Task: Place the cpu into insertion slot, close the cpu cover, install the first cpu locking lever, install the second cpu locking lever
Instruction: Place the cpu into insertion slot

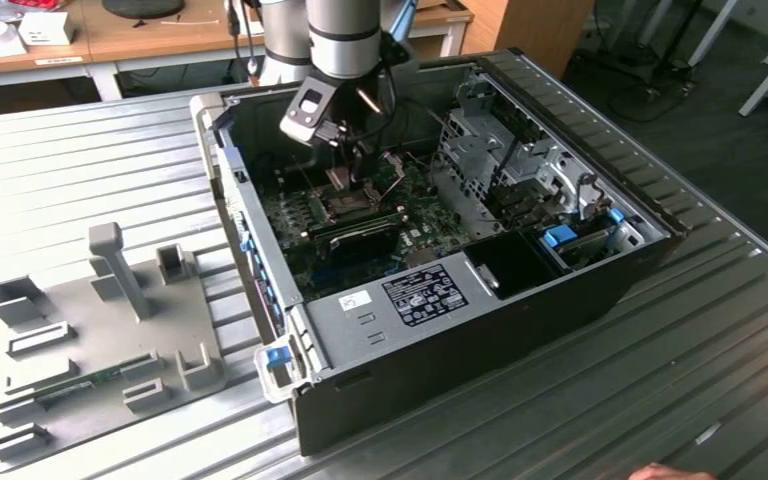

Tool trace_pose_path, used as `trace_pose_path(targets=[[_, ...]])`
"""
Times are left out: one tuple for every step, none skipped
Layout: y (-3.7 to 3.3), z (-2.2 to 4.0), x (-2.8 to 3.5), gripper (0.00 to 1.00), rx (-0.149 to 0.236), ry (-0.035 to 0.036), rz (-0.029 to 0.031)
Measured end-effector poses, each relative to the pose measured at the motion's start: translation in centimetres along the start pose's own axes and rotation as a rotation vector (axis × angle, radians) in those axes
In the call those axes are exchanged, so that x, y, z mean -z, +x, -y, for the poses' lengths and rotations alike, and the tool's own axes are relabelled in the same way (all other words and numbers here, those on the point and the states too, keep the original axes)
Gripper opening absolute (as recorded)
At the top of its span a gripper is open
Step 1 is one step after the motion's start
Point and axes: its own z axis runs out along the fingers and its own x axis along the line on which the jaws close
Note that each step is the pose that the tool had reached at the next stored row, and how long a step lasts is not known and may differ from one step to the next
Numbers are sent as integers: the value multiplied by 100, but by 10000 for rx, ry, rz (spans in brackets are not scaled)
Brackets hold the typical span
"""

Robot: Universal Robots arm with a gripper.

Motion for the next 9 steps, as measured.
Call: trace_pose_path(targets=[[0, 1, -5, 54, -4, 0, 0], [0, 1, -5, 54, -4, 1, 3], [0, 1, -5, 54, -5, 1, 3], [0, 1, -6, 54, -5, 2, 3], [0, 1, -7, 54, -5, 0, 1], [0, 1, -7, 54, -5, 0, 1], [0, 1, -7, 54, -5, 0, 1], [0, 1, -7, 54, -5, 1, 2], [0, 1, -10, 54, -5, -1, -1]])
